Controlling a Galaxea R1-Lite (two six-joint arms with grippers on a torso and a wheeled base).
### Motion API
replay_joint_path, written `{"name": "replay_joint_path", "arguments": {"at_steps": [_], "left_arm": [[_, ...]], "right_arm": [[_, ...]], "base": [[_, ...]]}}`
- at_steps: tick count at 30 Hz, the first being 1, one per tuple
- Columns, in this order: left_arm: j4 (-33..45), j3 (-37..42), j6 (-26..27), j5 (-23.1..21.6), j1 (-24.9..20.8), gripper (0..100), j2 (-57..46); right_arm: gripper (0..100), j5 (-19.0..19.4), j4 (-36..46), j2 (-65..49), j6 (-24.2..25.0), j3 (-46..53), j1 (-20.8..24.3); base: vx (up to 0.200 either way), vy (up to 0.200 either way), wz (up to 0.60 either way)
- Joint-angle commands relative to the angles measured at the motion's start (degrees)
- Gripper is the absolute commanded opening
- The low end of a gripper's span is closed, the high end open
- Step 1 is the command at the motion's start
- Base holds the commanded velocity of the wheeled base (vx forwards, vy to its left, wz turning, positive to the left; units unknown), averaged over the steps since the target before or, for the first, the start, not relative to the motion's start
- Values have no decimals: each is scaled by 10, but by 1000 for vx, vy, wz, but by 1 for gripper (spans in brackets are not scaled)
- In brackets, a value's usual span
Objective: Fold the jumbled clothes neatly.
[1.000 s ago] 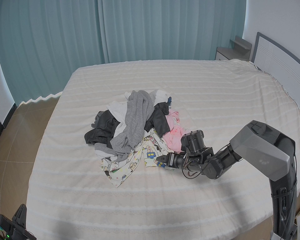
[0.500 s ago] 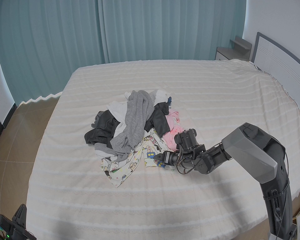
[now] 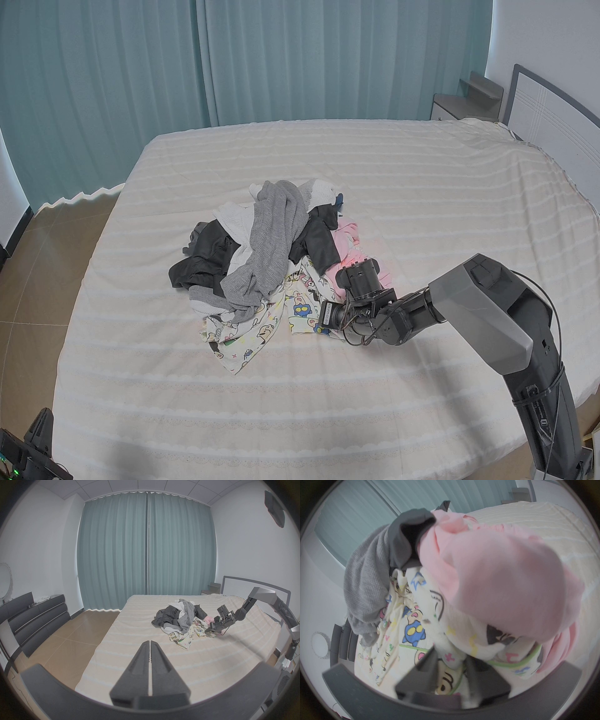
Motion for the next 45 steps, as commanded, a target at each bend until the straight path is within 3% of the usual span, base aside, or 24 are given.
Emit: {"name": "replay_joint_path", "arguments": {"at_steps": [1,6,15,20,22,24,32,37,42,45], "left_arm": [[0,9,0,0,1,0,0],[0,9,0,0,0,0,0],[0,9,1,0,1,0,0],[-1,9,3,-1,1,0,0],[-1,9,3,-1,1,0,0],[-1,9,7,-1,0,0,0],[-1,9,10,-1,0,0,0],[-1,9,18,-4,0,0,0],[-5,8,52,-47,1,0,0],[-69,-59,12,-78,-4,0,4]], "right_arm": [[0,-5,6,9,-4,-5,4],[0,-5,10,-15,-4,17,11],[0,2,-6,-127,0,146,23],[0,46,-80,-220,0,320,41],[0,46,-80,-220,0,320,41],[0,73,-172,-281,-4,450,65],[0,104,-264,-416,-3,609,101],[0,129,-263,-511,1,639,116],[0,132,-252,-624,-1,651,144],[0,132,-229,-676,-3,644,161]], "base": [[0,0,0],[0,0,0],[0,0,0],[0,0,0],[0,0,0],[0,0,0],[0,0,0],[0,0,0],[0,0,0],[0,0,0]]}}
